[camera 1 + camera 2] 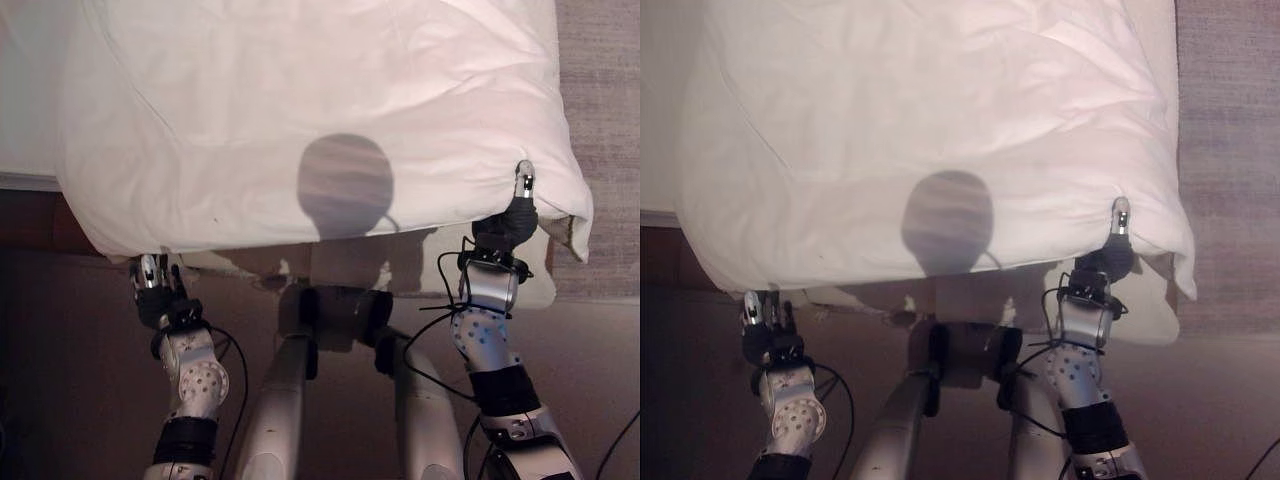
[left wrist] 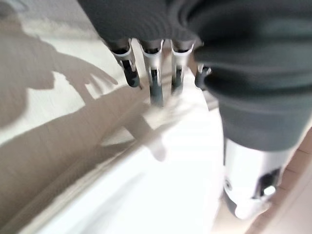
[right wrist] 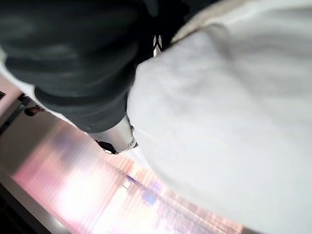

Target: Make the bed

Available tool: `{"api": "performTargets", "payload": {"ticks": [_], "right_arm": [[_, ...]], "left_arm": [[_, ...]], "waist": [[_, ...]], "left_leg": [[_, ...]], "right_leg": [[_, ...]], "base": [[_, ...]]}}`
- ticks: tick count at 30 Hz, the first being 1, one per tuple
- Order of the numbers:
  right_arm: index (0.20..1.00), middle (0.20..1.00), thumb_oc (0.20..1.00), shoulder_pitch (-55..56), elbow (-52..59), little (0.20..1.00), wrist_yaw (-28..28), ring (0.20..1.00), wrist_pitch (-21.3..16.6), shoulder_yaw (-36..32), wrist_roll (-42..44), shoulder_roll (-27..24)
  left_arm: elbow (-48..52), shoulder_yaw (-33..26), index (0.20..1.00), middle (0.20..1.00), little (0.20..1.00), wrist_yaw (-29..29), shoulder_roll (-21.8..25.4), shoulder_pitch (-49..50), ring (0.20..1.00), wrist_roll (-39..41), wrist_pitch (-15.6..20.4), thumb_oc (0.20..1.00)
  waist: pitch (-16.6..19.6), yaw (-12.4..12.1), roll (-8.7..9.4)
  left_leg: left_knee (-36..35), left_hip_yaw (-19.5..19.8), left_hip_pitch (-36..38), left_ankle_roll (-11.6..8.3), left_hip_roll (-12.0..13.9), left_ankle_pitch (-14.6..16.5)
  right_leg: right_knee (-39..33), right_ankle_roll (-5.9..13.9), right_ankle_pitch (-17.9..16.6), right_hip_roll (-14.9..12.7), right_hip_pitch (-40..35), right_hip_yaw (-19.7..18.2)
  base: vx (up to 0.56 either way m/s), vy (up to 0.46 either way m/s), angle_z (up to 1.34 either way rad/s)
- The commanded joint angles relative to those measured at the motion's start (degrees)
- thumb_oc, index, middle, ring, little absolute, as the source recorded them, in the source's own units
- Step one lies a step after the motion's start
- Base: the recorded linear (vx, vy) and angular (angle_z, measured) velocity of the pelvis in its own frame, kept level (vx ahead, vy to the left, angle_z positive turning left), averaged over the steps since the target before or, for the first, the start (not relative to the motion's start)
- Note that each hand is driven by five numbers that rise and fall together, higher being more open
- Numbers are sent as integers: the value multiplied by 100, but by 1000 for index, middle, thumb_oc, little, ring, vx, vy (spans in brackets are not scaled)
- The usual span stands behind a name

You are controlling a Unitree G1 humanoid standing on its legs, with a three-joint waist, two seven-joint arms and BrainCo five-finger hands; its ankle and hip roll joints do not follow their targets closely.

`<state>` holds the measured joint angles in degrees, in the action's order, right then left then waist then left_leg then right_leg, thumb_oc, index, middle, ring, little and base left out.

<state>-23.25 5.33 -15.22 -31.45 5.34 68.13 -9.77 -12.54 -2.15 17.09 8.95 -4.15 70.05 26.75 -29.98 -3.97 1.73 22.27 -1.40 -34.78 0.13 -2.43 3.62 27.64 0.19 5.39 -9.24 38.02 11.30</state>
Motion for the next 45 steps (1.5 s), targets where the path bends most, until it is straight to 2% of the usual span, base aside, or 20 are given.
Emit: {"api": "performTargets", "payload": {"ticks": [1, 3, 4, 7, 8, 9, 12, 14, 15, 18, 23, 29, 32, 33, 34, 35, 38, 45], "right_arm": [[200, 200, 200, 297, 883, 200, 557, 200, -425, 124, -219, -133], [200, 200, 200, 182, 916, 200, 613, 200, -430, 301, -174, -146], [200, 200, 200, 183, 915, 200, 614, 200, -431, 301, -173, -146], [200, 200, 200, 131, 966, 200, 741, 200, -418, 557, -17, -173], [200, 200, 200, 132, 966, 200, 743, 200, -419, 557, -15, -174], [200, 200, 200, 139, 927, 200, 746, 200, -432, 613, 20, -164], [200, 200, 200, -2, 821, 200, 802, 200, -433, 846, 157, -173], [200, 200, 200, -3, 818, 200, 804, 200, -434, 844, 159, -174], [200, 200, 200, -41, 758, 200, 860, 200, -434, 986, 283, -124], [200, 200, 200, -22, 746, 200, 916, 200, -429, 1059, 375, -108], [200, 200, 200, 55, 857, 200, 1059, 200, -436, 1195, 538, -76], [200, 200, 200, 20, 882, 200, 1093, 200, -491, 1252, 568, 45], [200, 200, 200, 4, 861, 200, 1097, 200, -492, 1263, 589, 69], [200, 200, 200, -52, 816, 200, 1088, 200, -503, 1285, 606, 126], [200, 200, 200, -45, 813, 200, 1088, 200, -502, 1288, 606, 127], [200, 200, 200, -69, 790, 200, 1089, 200, -521, 1288, 625, 159], [200, 200, 200, -48, 761, 200, 1120, 200, -515, 1305, 686, 195], [200, 200, 200, 93, 794, 200, 1312, 200, -454, 1274, 811, 240]], "left_arm": [[57, 362, 1000, 1000, 1000, -601, 12, 532, 1000, 331, -289, 1000], [-13, 880, 1000, 1000, 1000, -863, 97, 742, 1000, 491, -551, 1000], [-14, 881, 1000, 1000, 1000, -864, 97, 743, 1000, 492, -551, 1000], [98, 1653, 1000, 1000, 1000, -1269, 255, 999, 1000, 748, -978, 1000], [99, 1654, 1000, 1000, 1000, -1269, 255, 1000, 1000, 748, -978, 1000], [121, 1850, 1000, 1000, 1000, -1364, 329, 1047, 1000, 757, -1070, 1000], [241, 2594, 1000, 1000, 1000, -1665, 515, 1017, 1000, 892, -1419, 1000], [242, 2596, 1000, 1000, 1000, -1665, 516, 1016, 1000, 893, -1419, 1000], [209, 2933, 1000, 1000, 1000, -1825, 539, 808, 1000, 911, -1591, 1000], [221, 3053, 1000, 1000, 1000, -1882, 515, 636, 1000, 956, -1628, 1000], [228, 3112, 1000, 1000, 1000, -1947, 257, -53, 1000, 1091, -1522, 1000], [295, 2995, 1000, 1000, 1000, -1795, -183, -1079, 1000, 1209, -1090, 1000], [245, 2993, 1000, 1000, 1000, -1763, -257, -1233, 1000, 1229, -1028, 1000], [19, 2909, 1000, 1000, 1000, -1648, -400, -1627, 1000, 1250, -906, 1000], [15, 2909, 1000, 1000, 1000, -1648, -403, -1621, 1000, 1251, -906, 1000], [-71, 2828, 1000, 1000, 1000, -1587, -493, -1855, 1000, 1279, -824, 1000], [-158, 2622, 1000, 1000, 1000, -1549, -620, -2111, 1000, 1325, -687, 1000], [-150, 2135, 1000, 1000, 1000, -1564, -724, -2293, 1000, 1359, -416, 1000]], "waist": [[700, 132, -161], [653, 125, -171], [653, 124, -171], [581, 148, -175], [576, 146, -175], [562, 154, -178], [518, 191, -150], [517, 188, -150], [517, 220, -107], [521, 243, -78], [560, 317, 22], [641, 422, 153], [649, 437, 173], [693, 482, 220], [693, 476, 213], [721, 507, 237], [739, 535, 254], [732, 557, 256]], "left_leg": [[-331, 53, -218, 139, -238, -250], [-300, 49, -221, 144, -235, -257], [-300, 49, -220, 145, -235, -256], [-275, 23, -190, 153, -225, -244], [-274, 23, -184, 153, -225, -241], [-262, 41, -91, 126, -219, -110], [-246, 18, -49, 134, -216, -76], [-245, 17, -48, 134, -216, -75], [-239, -5, -25, 132, -206, -56], [-231, -23, -26, 129, -199, -46], [-185, -48, -54, 117, -198, -24], [-144, -80, -87, 118, -180, 10], [-136, -89, -85, 112, -176, 14], [-149, -136, -173, 134, -170, -107], [-141, -110, -90, 109, -165, 22], [-143, -164, -179, 135, -160, -100], [-146, -190, -177, 129, -146, -91], [-66, -224, -210, 128, -139, -56]], "right_leg": [[-532, 588, -590, -24, -54, -159], [-507, 589, -600, -26, -59, -163], [-508, 589, -600, -26, -60, -163], [-491, 597, -601, -26, -86, -181], [-490, 597, -599, -25, -93, -181], [-468, 637, -487, -15, -173, -200], [-467, 655, -492, 4, -198, -244], [-466, 655, -491, 5, -198, -246], [-452, 658, -486, 9, -190, -275], [-447, 657, -483, 14, -179, -305], [-404, 652, -481, 29, -127, -346], [-379, 642, -486, 80, -76, -419], [-371, 638, -487, 89, -72, -430], [-409, 606, -624, 92, 16, -457], [-375, 641, -505, 106, -53, -470], [-404, 603, -626, 107, 33, -487], [-416, 601, -629, 118, 31, -506], [-346, 591, -600, 134, 72, -531]], "base": [[0, 0, 0], [0, 0, 0], [0, 0, 0], [0, 0, 0], [54, -7, -1], [58, -9, 0], [16, 0, -1], [0, 0, 0], [0, 0, 0], [0, 0, 0], [0, -2, -2], [1, -1, -2], [-21, -1, -2], [0, 0, 0], [-63, 5, -1], [4, 4, -4], [-18, 2, -7], [1, 3, -3]]}}
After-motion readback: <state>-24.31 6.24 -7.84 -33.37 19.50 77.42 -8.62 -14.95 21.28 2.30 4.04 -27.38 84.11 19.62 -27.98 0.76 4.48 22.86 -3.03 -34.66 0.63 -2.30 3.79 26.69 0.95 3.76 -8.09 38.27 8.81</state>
